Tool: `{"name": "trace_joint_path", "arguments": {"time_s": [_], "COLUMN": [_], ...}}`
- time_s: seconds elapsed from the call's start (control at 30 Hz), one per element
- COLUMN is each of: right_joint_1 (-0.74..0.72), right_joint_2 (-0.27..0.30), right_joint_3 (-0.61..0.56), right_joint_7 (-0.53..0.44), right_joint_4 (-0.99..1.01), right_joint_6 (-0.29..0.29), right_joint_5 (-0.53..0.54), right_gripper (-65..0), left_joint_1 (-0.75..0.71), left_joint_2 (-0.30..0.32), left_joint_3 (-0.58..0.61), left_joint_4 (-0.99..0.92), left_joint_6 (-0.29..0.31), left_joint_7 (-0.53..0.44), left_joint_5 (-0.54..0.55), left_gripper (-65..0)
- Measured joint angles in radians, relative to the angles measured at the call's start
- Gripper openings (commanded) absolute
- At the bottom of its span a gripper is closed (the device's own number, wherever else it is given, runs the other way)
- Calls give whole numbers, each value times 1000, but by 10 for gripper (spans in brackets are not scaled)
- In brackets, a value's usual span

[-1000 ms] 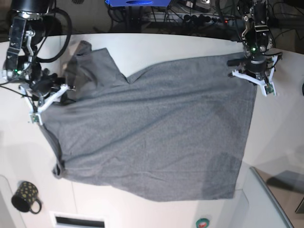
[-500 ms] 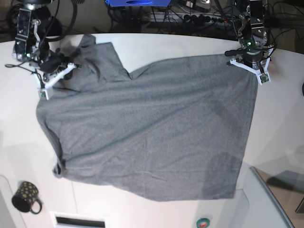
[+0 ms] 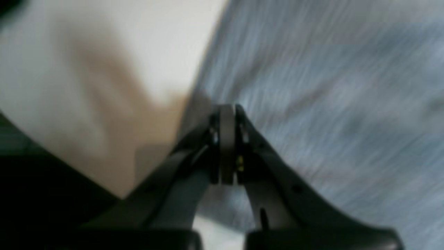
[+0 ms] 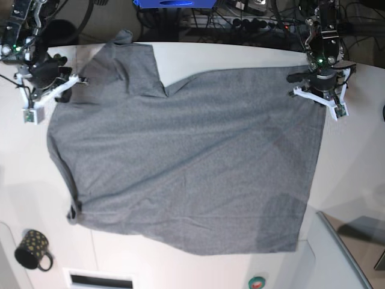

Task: Layout the t-shirt on the table in an organized manner, then fold the t-shirt properly
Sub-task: 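Grasp the shirt's collar-side corners with both grippers and pull taut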

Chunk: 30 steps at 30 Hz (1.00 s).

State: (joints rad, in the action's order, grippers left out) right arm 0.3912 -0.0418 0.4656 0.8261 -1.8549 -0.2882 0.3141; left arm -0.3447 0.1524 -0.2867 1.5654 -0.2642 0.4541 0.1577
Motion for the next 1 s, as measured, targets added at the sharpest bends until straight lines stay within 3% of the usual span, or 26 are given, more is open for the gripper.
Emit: {"name": "trace_joint_path", "arguments": {"time_s": [0.07,0.13,0.2,0.27,0.3,0.37,0.43,0.53,0.63,0.73,1.0], "right_joint_1": [-45,-110,-162,-198,-214,-241,-263,-282,-301,-327,-322], "right_joint_2": [-17,-6,4,14,23,42,74,89,90,86,85], "right_joint_3": [109,214,292,351,372,390,392,392,392,390,266], "right_joint_7": [17,11,-3,5,16,21,0,-19,-32,-34,-55], "right_joint_4": [19,108,222,341,406,503,560,615,662,701,703], "right_joint_6": [-32,-162,-266,-345,-387,-401,-402,-402,-409,-410,-413], "right_joint_5": [10,95,135,131,130,125,136,154,170,180,192], "right_gripper": [-476,-309,-144,-47,-33,-33,-38,-83,-140,-170,-174], "left_joint_1": [-5,-21,-48,-71,-76,-90,-115,-144,-138,-132,-137], "left_joint_2": [3,-3,-5,-10,-16,-12,-4,-5,-6,-10,-16], "left_joint_3": [-20,-76,-134,-198,-243,-322,-381,-435,-438,-437,-437], "left_joint_4": [61,101,118,119,116,95,66,24,-27,-67,-104], "left_joint_6": [6,12,71,157,180,216,240,280,425,518,527], "left_joint_7": [24,64,64,73,84,69,64,78,74,72,74], "left_joint_5": [3,3,8,109,162,264,352,397,405,404,401], "left_gripper": [-650,-650,-637,-461,-372,-242,-202,-248,-314,-372,-411]}}
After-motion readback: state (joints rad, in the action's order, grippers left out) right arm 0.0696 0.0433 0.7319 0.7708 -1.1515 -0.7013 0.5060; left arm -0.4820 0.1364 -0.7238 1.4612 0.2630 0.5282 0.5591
